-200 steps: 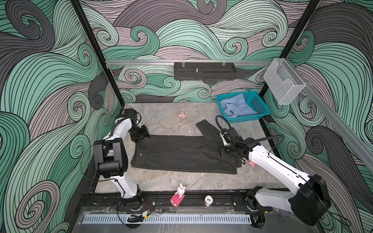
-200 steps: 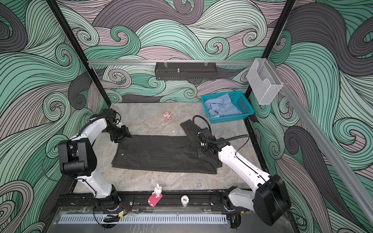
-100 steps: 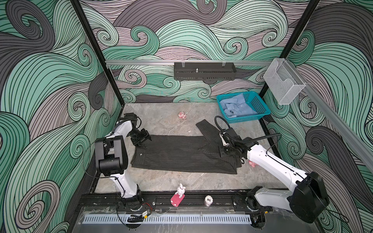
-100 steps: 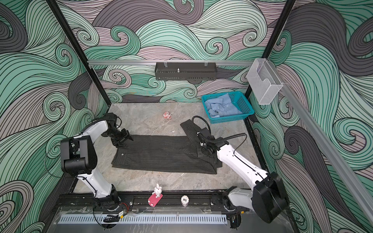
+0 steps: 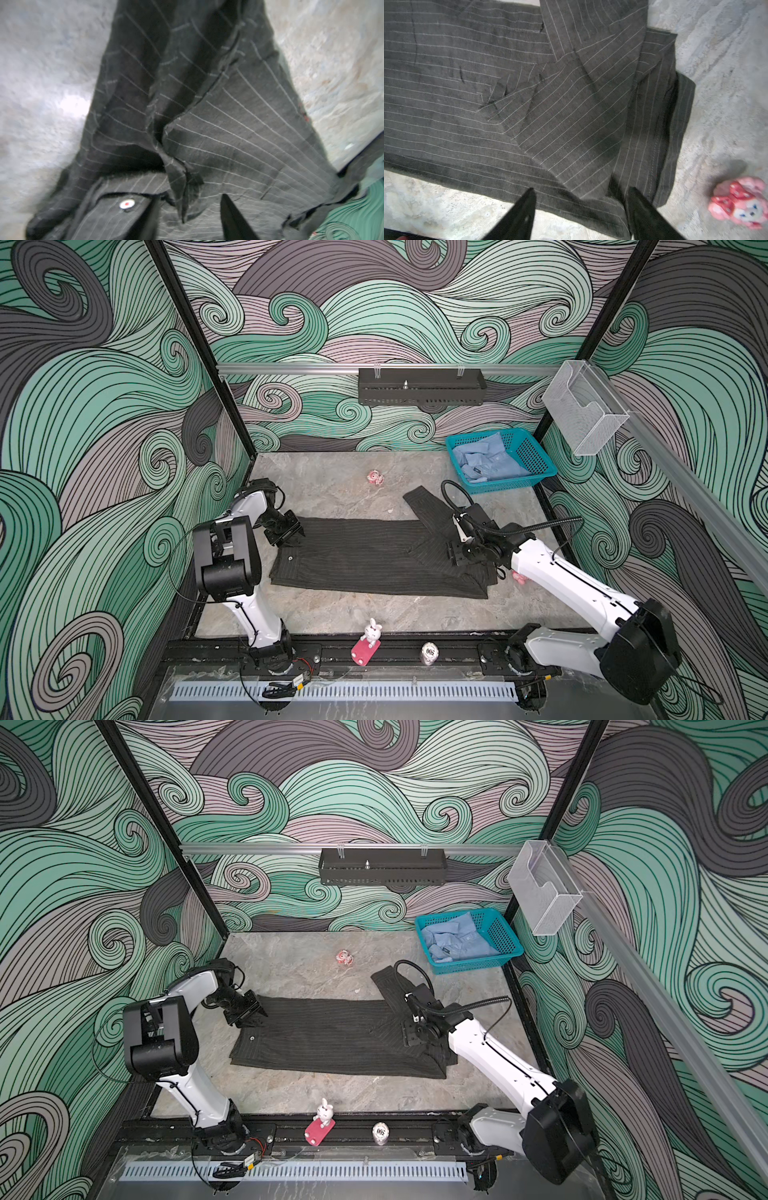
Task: Fold and stack the long sleeve shirts
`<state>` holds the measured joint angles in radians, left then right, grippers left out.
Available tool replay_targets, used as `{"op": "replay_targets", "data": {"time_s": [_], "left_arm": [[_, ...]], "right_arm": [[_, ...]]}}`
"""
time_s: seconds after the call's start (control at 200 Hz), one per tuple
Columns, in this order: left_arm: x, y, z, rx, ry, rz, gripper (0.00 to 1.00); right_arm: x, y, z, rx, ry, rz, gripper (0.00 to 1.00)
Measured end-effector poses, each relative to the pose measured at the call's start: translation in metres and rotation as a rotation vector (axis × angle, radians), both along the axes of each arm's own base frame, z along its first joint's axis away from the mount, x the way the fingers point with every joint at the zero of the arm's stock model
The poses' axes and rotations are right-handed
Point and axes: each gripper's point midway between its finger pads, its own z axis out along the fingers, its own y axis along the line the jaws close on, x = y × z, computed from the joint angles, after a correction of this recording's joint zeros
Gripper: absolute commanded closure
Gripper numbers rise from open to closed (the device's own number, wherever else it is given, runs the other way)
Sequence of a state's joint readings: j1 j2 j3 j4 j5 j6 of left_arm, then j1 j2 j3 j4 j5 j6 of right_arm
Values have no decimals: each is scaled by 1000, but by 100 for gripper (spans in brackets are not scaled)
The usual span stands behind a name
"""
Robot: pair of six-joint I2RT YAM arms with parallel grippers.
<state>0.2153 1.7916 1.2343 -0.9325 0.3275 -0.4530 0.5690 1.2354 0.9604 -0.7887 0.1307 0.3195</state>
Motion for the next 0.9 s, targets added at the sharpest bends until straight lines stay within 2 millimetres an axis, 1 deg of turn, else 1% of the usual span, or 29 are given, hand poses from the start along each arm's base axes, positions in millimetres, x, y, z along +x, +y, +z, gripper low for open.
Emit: {"op": "replay_targets", "data": {"time_s": [0.055,0.13,0.165,0.2,0.26,0.335,0.41,0.53,0.575,0.706,0.801,0.901], "left_arm": [[0,-1,3,-5,-6,-1,36],[3,-3,17,-5,-35,-11,36],[6,-4,26,-1,-55,-21,36],[10,-6,36,4,-81,-33,36],[21,-10,53,15,-139,-53,36],[27,-14,68,21,-188,-69,36],[26,-17,71,16,-193,-81,36],[22,-18,69,13,-180,-86,37],[22,-18,69,11,-180,-89,37],[21,-20,70,4,-176,-94,38],[20,-20,72,-1,-176,-98,38],[24,-21,77,-4,-190,-99,38]], "right_arm": [[12,3,16,1,-34,-2,25],[40,11,34,4,-74,-15,25],[53,15,38,6,-85,-24,25],[69,17,36,0,-88,-39,25],[93,17,24,-15,-70,-67,25],[123,14,-1,-45,-26,-105,25],[149,13,-27,-72,18,-127,24],[186,17,-55,-87,44,-144,24],[198,19,-63,-88,49,-148,23],[227,24,-78,-88,45,-158,24],[243,26,-86,-92,44,-162,24],[255,26,-96,-103,54,-161,24]]}}
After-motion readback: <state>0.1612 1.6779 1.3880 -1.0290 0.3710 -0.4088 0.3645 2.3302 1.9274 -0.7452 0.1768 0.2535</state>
